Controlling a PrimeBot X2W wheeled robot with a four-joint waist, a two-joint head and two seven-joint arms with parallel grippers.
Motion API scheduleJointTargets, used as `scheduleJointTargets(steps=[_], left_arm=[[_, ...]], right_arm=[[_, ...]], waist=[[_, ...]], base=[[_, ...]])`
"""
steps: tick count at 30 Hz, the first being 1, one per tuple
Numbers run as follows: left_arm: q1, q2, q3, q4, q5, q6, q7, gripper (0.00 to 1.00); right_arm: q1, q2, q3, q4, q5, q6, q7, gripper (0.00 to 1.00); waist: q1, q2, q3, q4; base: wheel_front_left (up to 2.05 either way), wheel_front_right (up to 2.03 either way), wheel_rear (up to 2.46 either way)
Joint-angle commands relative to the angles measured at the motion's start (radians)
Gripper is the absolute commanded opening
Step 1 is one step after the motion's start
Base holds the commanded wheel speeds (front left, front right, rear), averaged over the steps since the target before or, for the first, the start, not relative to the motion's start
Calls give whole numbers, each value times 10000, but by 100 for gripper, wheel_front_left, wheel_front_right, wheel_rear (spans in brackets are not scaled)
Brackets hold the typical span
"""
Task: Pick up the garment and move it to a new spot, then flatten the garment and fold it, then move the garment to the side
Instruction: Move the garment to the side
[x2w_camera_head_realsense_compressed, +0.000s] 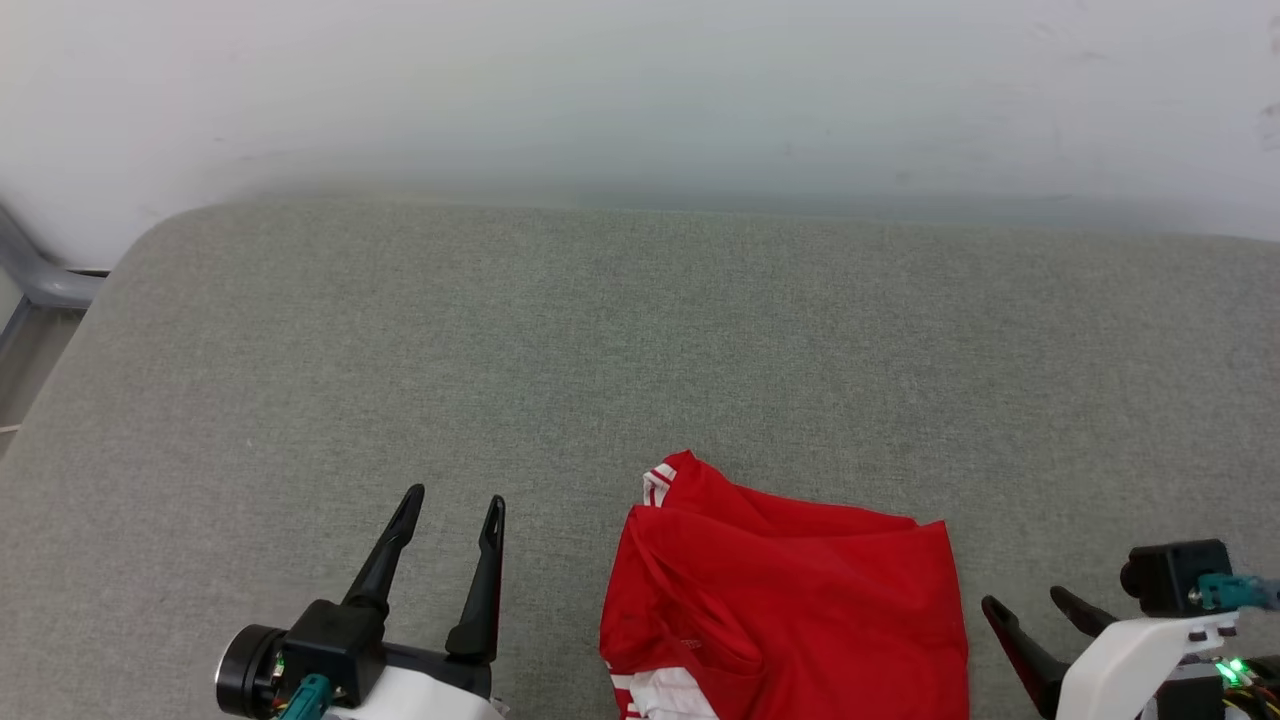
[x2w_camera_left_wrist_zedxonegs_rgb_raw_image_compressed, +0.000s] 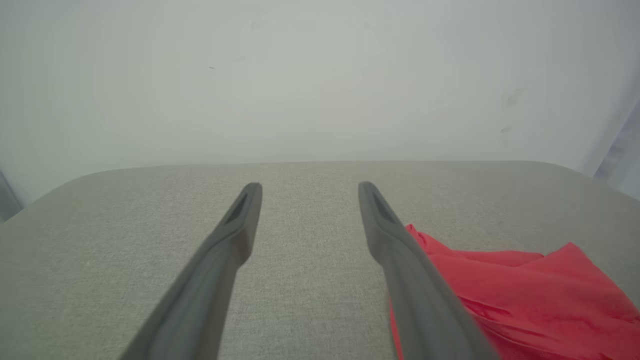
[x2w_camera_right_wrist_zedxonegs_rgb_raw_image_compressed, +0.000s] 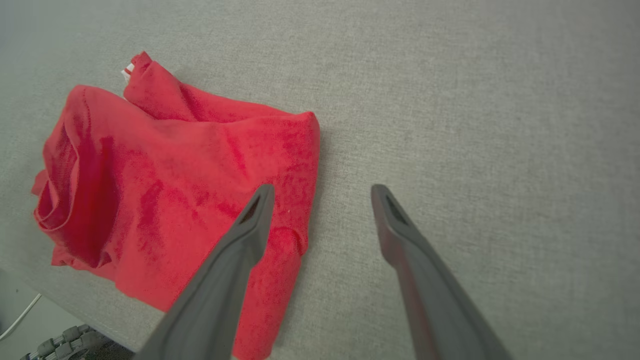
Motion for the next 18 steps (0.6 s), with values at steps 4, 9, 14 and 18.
scheduleJointTargets(steps=[4,9,14,18], left_arm=[[-247,46,-202,-48,129,-21,-21,100],[-496,88,-405,-60,118,-21,-21,100],[-704,117,-518,-51,117,-21,-21,100],[-817,114,-554,-64,127,-22,-21,100]], right_arm=[[19,68,-159,-786,721,-5,2786,100],[-312,198,-223,-1092,587,-5,4601,100],[-700,442,-83,-814,224,-5,5349,100],[-984,493,52,-410,-135,-5,5459,100]], waist=[[0,0,238,115],[0,0,506,359],[0,0,807,668],[0,0,1016,872]], base=[[0,0,0],[0,0,0],[0,0,0],[0,0,0]])
